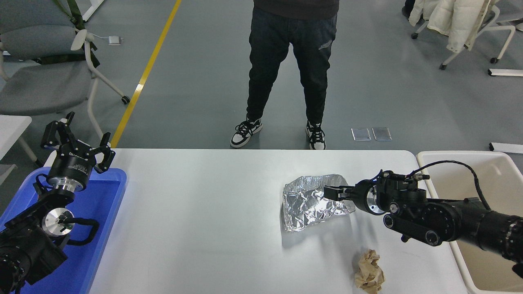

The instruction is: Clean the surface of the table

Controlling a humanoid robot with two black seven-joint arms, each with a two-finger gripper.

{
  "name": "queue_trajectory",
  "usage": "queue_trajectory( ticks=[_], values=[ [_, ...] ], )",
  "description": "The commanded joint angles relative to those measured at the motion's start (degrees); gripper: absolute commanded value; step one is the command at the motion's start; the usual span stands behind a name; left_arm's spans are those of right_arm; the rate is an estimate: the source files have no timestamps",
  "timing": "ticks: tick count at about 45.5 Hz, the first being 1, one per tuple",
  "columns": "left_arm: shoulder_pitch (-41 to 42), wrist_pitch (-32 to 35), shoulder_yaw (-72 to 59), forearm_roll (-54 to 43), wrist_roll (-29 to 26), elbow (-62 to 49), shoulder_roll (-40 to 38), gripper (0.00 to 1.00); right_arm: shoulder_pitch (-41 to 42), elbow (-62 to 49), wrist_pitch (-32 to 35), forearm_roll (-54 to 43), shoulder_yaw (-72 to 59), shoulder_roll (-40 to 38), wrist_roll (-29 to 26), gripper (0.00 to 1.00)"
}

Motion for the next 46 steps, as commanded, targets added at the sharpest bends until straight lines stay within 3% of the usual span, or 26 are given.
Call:
queue_trajectory(
  ticks=[1, 21, 27, 31, 33, 37, 40, 46],
  values=[
    [0.0, -0.1, 0.0, 0.0, 0.0, 0.0, 0.0, 1.00, -1.7, -5.1, -2.9, -0.5, -2.3, 2.4, 1.6, 1.00],
    [0.1, 0.0, 0.0, 0.0, 0.0, 0.1, 0.0, 1.00, -2.7, -9.7, -3.0, 0.2, -1.3, 3.0, 5.4, 0.98],
    [0.0, 0.0, 0.0, 0.0, 0.0, 0.0, 0.0, 1.00, -2.8, -9.6, -3.0, 0.2, -1.2, 3.1, 5.6, 0.92],
    [0.0, 0.0, 0.0, 0.0, 0.0, 0.0, 0.0, 1.00, -2.9, -9.7, -3.0, 1.1, -1.1, 3.5, 5.6, 0.81],
    [0.0, -0.1, 0.0, 0.0, 0.0, 0.0, 0.0, 1.00, -2.9, -9.7, -3.0, 1.8, -1.1, 3.6, 5.5, 0.71],
    [0.0, 0.0, 0.0, 0.0, 0.0, 0.0, 0.0, 1.00, -2.9, -9.7, -2.9, 2.7, -1.3, 3.6, 5.5, 0.34],
    [0.0, -0.1, 0.0, 0.0, 0.0, 0.0, 0.0, 1.00, -3.2, -9.7, -2.9, 3.0, -1.3, 3.5, 5.5, 0.00],
    [0.0, 0.0, 0.0, 0.0, 0.0, 0.0, 0.0, 1.00, -3.2, -9.7, -2.9, 3.0, -1.1, 3.5, 5.5, 0.00]
  ],
)
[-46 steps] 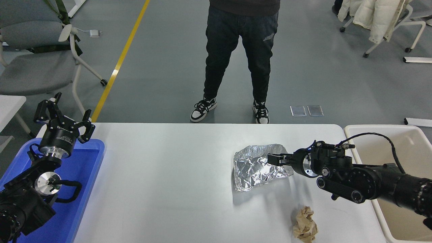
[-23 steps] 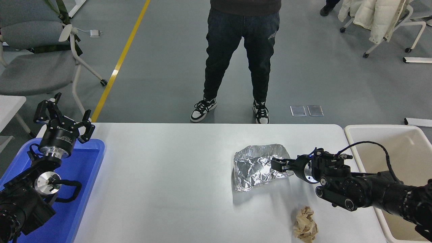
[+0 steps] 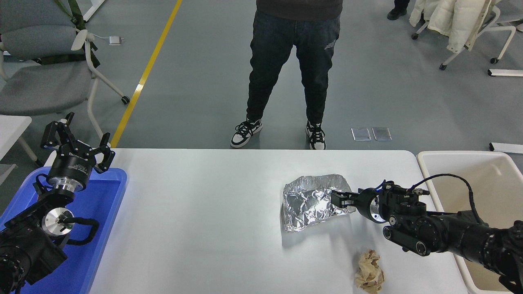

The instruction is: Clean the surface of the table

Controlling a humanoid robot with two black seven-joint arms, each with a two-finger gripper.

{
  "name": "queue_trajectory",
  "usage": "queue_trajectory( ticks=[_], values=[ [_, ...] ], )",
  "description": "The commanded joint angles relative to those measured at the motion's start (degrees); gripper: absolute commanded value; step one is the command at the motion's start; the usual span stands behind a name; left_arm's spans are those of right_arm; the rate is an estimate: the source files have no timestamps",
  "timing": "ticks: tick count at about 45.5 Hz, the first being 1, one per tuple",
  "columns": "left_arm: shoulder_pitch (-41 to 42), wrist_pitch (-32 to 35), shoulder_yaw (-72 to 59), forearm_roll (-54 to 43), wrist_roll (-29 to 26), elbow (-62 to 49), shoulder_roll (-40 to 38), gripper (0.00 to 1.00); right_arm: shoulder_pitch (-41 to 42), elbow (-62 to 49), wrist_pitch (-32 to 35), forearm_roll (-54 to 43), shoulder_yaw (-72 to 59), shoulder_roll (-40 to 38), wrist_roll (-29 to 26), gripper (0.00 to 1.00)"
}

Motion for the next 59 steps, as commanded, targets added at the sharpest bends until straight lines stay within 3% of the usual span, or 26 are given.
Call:
queue_trajectory(
  ticks=[1, 18, 30, 46, 59],
  values=[
    [0.0, -0.1, 0.0, 0.0, 0.0, 0.0, 0.0, 1.00, -0.2, -0.1, 0.0, 0.8, 0.1, 0.1, 0.1, 0.00],
    [0.0, -0.1, 0.0, 0.0, 0.0, 0.1, 0.0, 1.00, -0.1, 0.1, 0.0, 1.1, 0.3, 0.1, 1.0, 0.00],
    [0.0, -0.1, 0.0, 0.0, 0.0, 0.1, 0.0, 1.00, 2.4, 1.7, 2.9, 8.7, 0.4, -1.1, 3.7, 0.00],
    [0.0, -0.1, 0.0, 0.0, 0.0, 0.1, 0.0, 1.00, 13.5, 19.8, 11.2, 18.8, 2.7, -16.6, 3.9, 0.00],
    [0.0, -0.1, 0.0, 0.0, 0.0, 0.0, 0.0, 1.00, 20.8, 33.0, 15.8, 20.3, 2.6, -28.1, 3.1, 0.00]
  ],
)
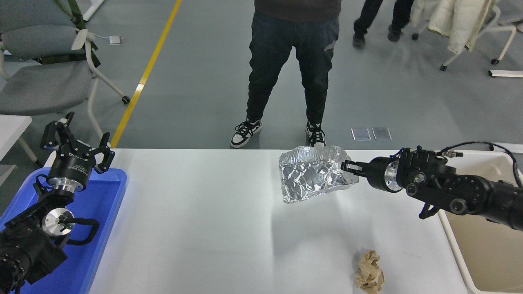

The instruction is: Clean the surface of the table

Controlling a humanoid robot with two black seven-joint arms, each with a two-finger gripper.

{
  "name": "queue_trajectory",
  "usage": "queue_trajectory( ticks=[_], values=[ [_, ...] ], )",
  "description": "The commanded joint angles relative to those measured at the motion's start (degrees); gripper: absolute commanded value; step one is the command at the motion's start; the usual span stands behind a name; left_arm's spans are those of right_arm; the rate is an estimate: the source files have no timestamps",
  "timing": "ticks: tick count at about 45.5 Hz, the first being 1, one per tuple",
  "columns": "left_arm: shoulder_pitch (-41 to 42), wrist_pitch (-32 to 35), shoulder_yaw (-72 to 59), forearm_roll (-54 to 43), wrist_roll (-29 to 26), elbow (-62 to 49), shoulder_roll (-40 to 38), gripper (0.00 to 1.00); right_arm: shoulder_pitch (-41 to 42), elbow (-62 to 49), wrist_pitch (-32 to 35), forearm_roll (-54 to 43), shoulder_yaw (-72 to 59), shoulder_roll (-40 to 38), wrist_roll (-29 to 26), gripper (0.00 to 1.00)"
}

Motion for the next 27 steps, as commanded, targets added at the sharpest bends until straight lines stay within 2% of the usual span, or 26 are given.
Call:
queue_trajectory(
  ticks=[1, 10, 27],
  values=[
    [0.0, 0.0, 0.0, 0.0, 0.0, 0.0, 0.0, 1.00, 6.5, 11.6, 5.1, 2.5, 0.4, -10.3, -0.4, 0.00],
    [0.0, 0.0, 0.0, 0.0, 0.0, 0.0, 0.0, 1.00, 11.1, 18.6, 8.1, 2.5, 0.3, -17.2, -0.7, 0.00],
    [0.1, 0.0, 0.1, 0.0, 0.0, 0.1, 0.0, 1.00, 17.9, 23.7, 11.2, 3.1, 0.1, -26.2, -1.4, 0.00]
  ],
)
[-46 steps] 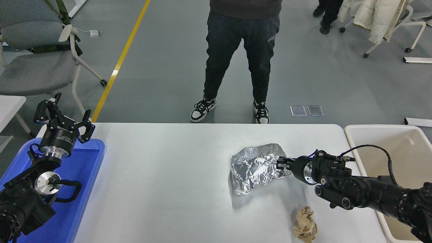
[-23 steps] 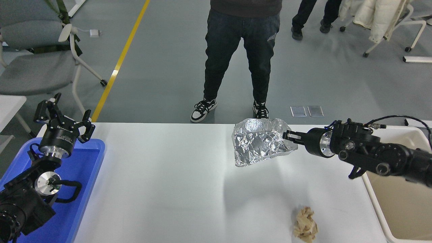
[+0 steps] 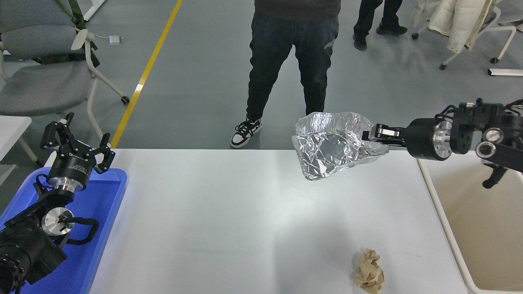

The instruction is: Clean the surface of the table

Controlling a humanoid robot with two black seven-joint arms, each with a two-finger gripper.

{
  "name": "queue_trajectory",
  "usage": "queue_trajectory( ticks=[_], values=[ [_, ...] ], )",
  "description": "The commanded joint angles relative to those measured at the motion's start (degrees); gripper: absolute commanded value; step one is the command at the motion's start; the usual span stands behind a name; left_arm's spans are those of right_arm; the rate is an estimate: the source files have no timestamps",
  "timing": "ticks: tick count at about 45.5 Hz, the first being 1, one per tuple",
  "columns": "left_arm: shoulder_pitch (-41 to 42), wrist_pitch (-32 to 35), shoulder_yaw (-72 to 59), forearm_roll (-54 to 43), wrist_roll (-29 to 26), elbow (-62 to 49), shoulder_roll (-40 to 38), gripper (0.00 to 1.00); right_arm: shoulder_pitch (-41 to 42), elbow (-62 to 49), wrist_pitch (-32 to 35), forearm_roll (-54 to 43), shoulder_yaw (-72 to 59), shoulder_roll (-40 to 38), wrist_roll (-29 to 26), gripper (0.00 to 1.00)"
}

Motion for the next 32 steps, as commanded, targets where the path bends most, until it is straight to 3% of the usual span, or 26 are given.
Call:
queue_trajectory(
  ticks=[1, 13, 19, 28, 32],
  values=[
    [0.0, 0.0, 0.1, 0.0, 0.0, 0.1, 0.0, 1.00, 4.1, 4.2, 2.2, 0.4, -0.2, -5.9, -0.6, 0.00],
    [-0.1, 0.0, 0.1, 0.0, 0.0, 0.0, 0.0, 1.00, 3.4, 3.5, 2.1, -0.3, -0.8, -8.0, -0.7, 0.00],
    [0.0, 0.0, 0.1, 0.0, 0.0, 0.0, 0.0, 1.00, 3.0, 2.6, 2.1, -1.0, -1.1, -12.5, -0.5, 0.00],
    [0.0, 0.1, 0.1, 0.0, 0.0, 0.1, 0.0, 1.00, 0.2, -5.4, 2.2, -2.1, -1.3, -16.0, 0.4, 0.00],
    [0.0, 0.1, 0.1, 0.0, 0.0, 0.1, 0.0, 1.00, -2.7, -8.8, 2.3, -2.0, -1.4, -17.6, 3.3, 0.00]
  ],
)
